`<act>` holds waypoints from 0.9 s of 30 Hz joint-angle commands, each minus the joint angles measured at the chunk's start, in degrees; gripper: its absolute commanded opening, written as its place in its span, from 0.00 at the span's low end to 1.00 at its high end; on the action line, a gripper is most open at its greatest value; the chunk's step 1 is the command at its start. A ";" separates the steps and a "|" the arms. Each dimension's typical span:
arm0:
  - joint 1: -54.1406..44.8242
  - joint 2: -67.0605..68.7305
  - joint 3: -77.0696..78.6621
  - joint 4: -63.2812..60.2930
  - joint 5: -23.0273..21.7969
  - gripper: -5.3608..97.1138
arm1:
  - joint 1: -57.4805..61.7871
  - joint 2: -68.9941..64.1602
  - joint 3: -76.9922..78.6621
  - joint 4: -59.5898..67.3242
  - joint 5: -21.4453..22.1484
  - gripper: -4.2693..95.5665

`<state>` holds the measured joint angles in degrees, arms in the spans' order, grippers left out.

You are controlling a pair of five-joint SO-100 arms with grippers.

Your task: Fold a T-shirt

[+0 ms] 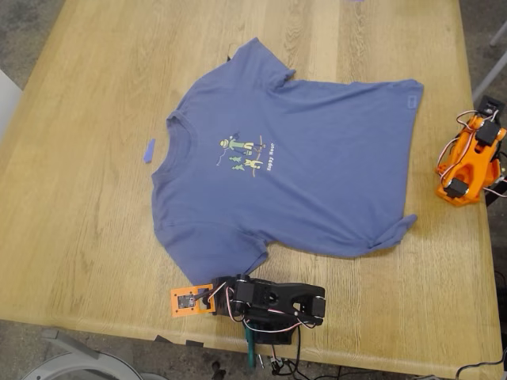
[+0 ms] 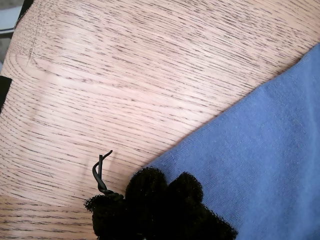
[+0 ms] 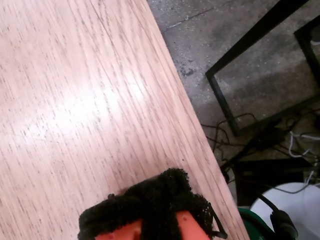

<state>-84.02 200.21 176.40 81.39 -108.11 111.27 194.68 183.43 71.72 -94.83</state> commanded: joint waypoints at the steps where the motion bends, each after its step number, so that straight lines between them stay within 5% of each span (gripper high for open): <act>1: 0.79 6.50 -0.70 0.44 2.55 0.05 | -3.52 0.35 3.78 0.35 -0.44 0.11; 4: 2.64 6.59 -0.70 0.44 -3.25 0.05 | -4.31 0.35 3.34 0.35 -1.49 0.16; 7: 2.55 6.59 -0.70 -5.89 2.02 0.05 | -3.52 0.44 2.46 -2.29 -2.20 0.19; 13: 5.62 6.59 -1.67 -30.85 2.11 0.09 | -8.35 0.44 -8.79 -0.79 0.97 0.22; 20: 16.96 4.22 -14.68 -19.07 4.31 0.27 | -15.12 -0.53 -28.83 7.56 2.02 0.29; 27: 20.48 -19.95 -39.73 -13.01 5.01 0.44 | -25.84 -3.96 -49.66 17.75 3.16 0.39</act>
<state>-64.42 188.96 152.14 66.27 -103.62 89.38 192.22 140.89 87.71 -92.02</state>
